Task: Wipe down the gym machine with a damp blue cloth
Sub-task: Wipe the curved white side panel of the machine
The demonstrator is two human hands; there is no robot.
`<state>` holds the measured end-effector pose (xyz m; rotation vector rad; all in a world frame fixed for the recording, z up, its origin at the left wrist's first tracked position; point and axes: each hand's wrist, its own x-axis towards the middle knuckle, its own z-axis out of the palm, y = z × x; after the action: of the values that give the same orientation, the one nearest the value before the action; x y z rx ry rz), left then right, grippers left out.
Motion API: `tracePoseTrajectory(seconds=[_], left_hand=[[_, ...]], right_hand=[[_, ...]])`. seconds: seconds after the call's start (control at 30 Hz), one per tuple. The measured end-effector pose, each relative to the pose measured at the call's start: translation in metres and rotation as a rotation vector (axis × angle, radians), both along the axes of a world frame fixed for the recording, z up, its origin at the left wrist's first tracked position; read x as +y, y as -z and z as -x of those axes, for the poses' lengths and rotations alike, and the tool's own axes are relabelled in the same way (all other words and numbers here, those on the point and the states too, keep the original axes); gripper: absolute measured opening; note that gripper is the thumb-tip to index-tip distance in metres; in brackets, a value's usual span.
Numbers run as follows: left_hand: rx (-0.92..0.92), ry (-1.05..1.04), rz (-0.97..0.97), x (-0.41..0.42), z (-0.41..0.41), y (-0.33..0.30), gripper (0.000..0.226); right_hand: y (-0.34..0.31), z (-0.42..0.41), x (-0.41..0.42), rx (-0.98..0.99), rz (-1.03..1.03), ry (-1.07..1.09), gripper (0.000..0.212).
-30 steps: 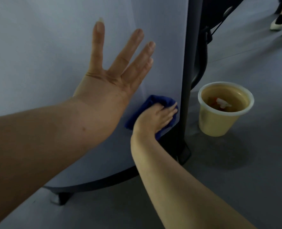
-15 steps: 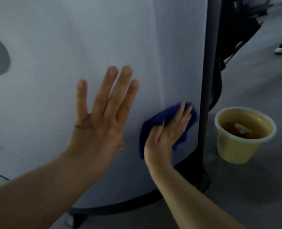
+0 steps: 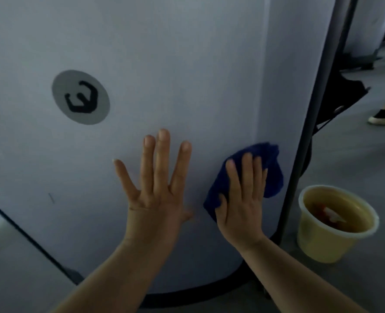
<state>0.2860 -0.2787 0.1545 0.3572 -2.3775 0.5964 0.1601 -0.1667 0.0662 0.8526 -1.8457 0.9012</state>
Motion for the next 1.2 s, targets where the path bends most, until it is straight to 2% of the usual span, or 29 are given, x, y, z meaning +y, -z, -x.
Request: tracePoseTrajectory(seconds=[0.07, 0.13, 0.23, 0.33, 0.43, 0.57, 0.63, 0.77, 0.83, 0.97, 1.03, 1.13, 1.2], left_hand=[[0.019, 0.032, -0.019, -0.003, 0.004, 0.002, 0.167], [0.003, 0.03, -0.048, -0.004, 0.008, 0.002, 0.172], [-0.041, 0.015, -0.022, -0.003, 0.004, 0.0, 0.167], [0.028, 0.08, -0.051, -0.014, -0.013, -0.004, 0.153], [0.094, 0.056, -0.151, -0.029, -0.021, -0.006, 0.153], [0.099, 0.076, -0.131, -0.032, -0.015, -0.003, 0.158], [0.133, 0.127, -0.147, -0.035, -0.02, -0.001, 0.155], [0.209, 0.081, -0.297, -0.047, -0.033, 0.007, 0.153], [0.209, 0.062, -0.301, -0.051, -0.031, 0.01, 0.156], [0.198, 0.1, -0.314, -0.054, -0.03, 0.009, 0.16], [0.188, 0.11, -0.325, -0.057, -0.037, 0.008, 0.158], [0.181, 0.109, -0.312, -0.063, -0.045, 0.009, 0.156], [0.166, 0.097, -0.3, -0.068, -0.045, 0.012, 0.158]], right_hand=[[0.006, 0.001, 0.01, 0.078, -0.118, -0.011, 0.059], [-0.033, 0.001, 0.006, 0.132, -0.135, 0.017, 0.057], [-0.092, -0.001, -0.011, 0.205, -0.106, 0.076, 0.056], [-0.077, 0.004, -0.006, 0.27, -0.175, 0.082, 0.058], [-0.068, 0.005, 0.007, 0.335, -0.333, 0.075, 0.058], [-0.126, -0.011, -0.021, 0.327, -0.249, 0.12, 0.057], [-0.134, -0.015, -0.031, 0.355, -0.206, 0.112, 0.058], [-0.106, -0.001, -0.006, 0.45, -0.427, 0.076, 0.056], [-0.117, -0.002, 0.0, 0.516, -0.529, 0.079, 0.053], [-0.173, -0.024, -0.041, 0.518, -0.385, 0.125, 0.053], [-0.169, -0.03, -0.049, 0.509, -0.376, 0.104, 0.054], [-0.151, -0.02, -0.027, 0.591, -0.591, 0.054, 0.055], [-0.167, -0.018, -0.021, 0.671, -0.71, 0.033, 0.055]])
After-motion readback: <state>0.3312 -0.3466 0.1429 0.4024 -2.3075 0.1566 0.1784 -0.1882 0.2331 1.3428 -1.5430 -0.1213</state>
